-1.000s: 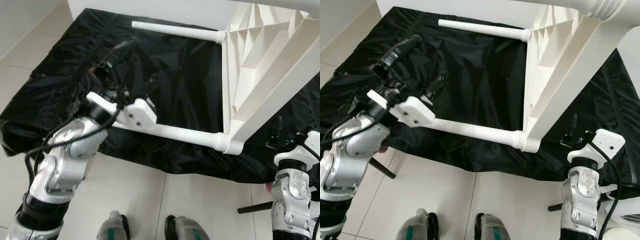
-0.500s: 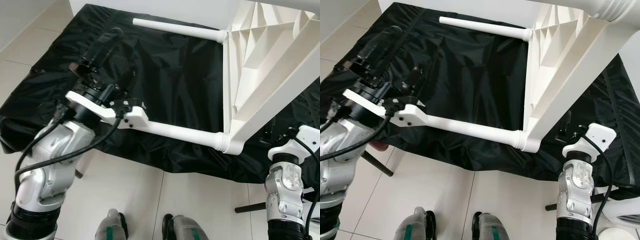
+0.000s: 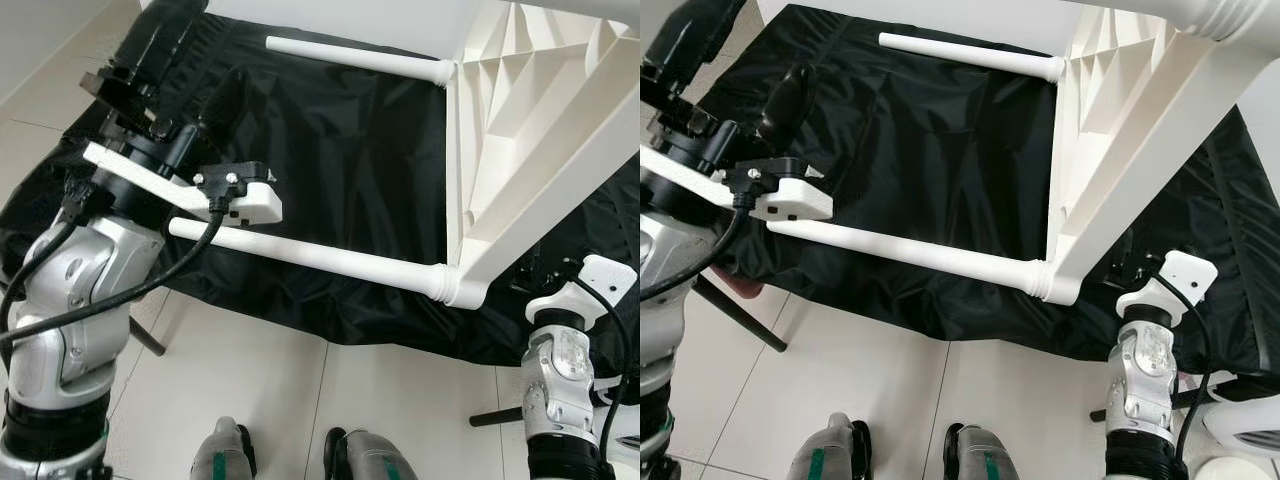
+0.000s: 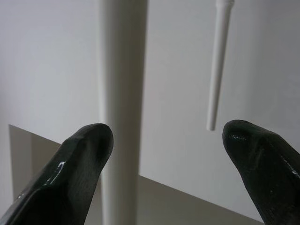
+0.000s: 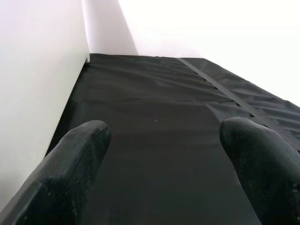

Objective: Building children table

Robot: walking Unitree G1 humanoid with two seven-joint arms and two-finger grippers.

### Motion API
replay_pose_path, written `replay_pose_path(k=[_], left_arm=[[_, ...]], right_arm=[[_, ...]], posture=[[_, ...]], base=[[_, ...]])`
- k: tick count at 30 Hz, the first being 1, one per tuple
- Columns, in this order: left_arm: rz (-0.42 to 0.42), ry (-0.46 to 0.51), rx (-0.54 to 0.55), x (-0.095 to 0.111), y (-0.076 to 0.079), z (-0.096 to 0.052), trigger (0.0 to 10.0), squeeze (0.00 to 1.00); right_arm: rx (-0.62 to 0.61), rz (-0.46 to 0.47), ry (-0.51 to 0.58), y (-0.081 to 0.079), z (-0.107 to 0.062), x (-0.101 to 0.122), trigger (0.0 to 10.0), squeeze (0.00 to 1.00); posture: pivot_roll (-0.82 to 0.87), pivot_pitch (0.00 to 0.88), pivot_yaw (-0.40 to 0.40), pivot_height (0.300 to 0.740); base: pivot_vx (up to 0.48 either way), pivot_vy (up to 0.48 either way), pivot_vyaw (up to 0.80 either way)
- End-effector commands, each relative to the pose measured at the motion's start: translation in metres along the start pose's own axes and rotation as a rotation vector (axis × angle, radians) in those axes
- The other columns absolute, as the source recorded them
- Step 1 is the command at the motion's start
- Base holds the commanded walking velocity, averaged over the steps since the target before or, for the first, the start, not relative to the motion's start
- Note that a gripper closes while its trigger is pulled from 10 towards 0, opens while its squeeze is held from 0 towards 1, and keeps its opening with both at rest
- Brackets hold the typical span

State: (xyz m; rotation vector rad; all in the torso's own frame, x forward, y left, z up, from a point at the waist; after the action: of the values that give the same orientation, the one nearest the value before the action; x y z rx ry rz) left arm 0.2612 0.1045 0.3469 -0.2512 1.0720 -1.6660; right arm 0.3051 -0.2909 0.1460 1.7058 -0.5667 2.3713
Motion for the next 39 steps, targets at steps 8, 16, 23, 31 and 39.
replay_pose_path(k=[8,16,23,31,39], left_arm=[[0.056,-0.01,0.449,-0.002,-0.05,-0.007,10.0,0.0],[0.067,-0.005,0.459,-0.002,-0.053,-0.01,10.0,0.0],[0.095,-0.007,0.497,-0.011,-0.059,-0.003,10.0,0.0],[0.059,-0.014,0.462,-0.022,-0.045,0.015,10.0,0.0],[0.017,0.012,0.426,-0.021,-0.035,0.028,10.0,0.0]], right_arm=[[-0.014,-0.008,-0.011,0.001,0.003,-0.01,10.0,0.0],[-0.01,-0.005,-0.02,-0.002,0.008,-0.016,10.0,0.0],[-0.003,0.01,-0.024,-0.009,0.012,-0.021,10.0,0.0],[-0.034,0.021,-0.016,-0.005,0.007,-0.023,10.0,0.0],[-0.06,0.021,-0.018,0.0,-0.001,-0.028,10.0,0.0]], posture=[[0.09,0.092,-0.066,0.74],[0.12,0.08,-0.074,0.74],[0.12,0.079,-0.069,0.74],[0.11,0.085,-0.035,0.74],[0.09,0.083,-0.012,0.74]], base=[[0.0,0.0,0.0],[0.0,0.0,0.0],[0.0,0.0,0.0],[0.0,0.0,0.0],[0.0,0.0,0.0]])
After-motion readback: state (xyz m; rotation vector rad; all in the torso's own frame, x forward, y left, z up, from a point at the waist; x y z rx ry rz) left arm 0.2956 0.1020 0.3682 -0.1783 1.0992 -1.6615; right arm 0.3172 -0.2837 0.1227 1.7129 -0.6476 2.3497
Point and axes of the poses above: a point about 5 cm out from each wrist's last joint towards the gripper, its own z axis pointing out of the wrist towards the gripper, its own x axis along the axis of the wrist's last joint, y = z × x, the point moved 5 cm from there along z, pointing out of the wrist towards the gripper, and after that the axes turned 10 degrees about z, right-handed, at the moved point
